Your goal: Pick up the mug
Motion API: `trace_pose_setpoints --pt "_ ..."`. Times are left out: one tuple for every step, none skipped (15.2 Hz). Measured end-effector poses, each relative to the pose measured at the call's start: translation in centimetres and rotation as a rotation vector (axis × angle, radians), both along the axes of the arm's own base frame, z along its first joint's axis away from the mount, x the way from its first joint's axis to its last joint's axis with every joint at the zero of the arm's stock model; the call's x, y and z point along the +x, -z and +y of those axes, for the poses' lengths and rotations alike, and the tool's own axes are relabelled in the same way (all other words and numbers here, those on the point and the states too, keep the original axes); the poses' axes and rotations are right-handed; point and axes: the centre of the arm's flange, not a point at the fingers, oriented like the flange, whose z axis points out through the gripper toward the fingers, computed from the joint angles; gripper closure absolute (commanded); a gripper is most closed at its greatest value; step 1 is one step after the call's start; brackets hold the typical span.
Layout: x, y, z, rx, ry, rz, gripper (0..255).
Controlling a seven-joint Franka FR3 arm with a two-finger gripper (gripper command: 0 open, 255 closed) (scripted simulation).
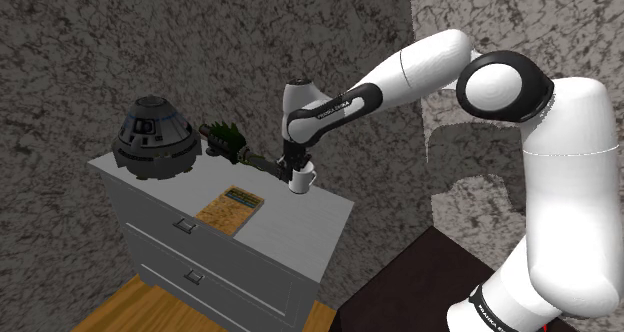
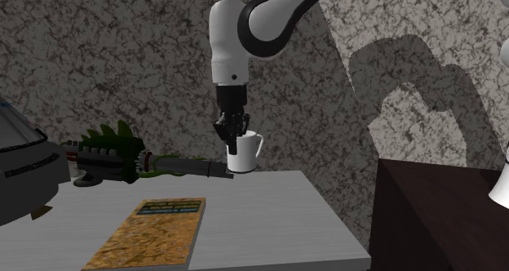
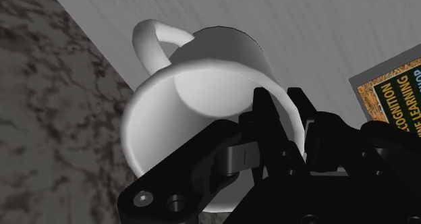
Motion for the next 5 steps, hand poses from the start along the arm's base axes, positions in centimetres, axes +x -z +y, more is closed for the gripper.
trace_pose_setpoints --pt "0.0 -0.5 0.0 0.0 0.0 0.0 255" --pt "0.0 -1.0 -0.1 0.0 0.0 0.0 255" --pt "0.0 -1.5 0.0 0.0 0.0 0.0 255" --pt "0.0 -1.9 -0.1 0.0 0.0 0.0 255" --pt "0.0 -2.3 0.0 0.0 0.0 0.0 255"
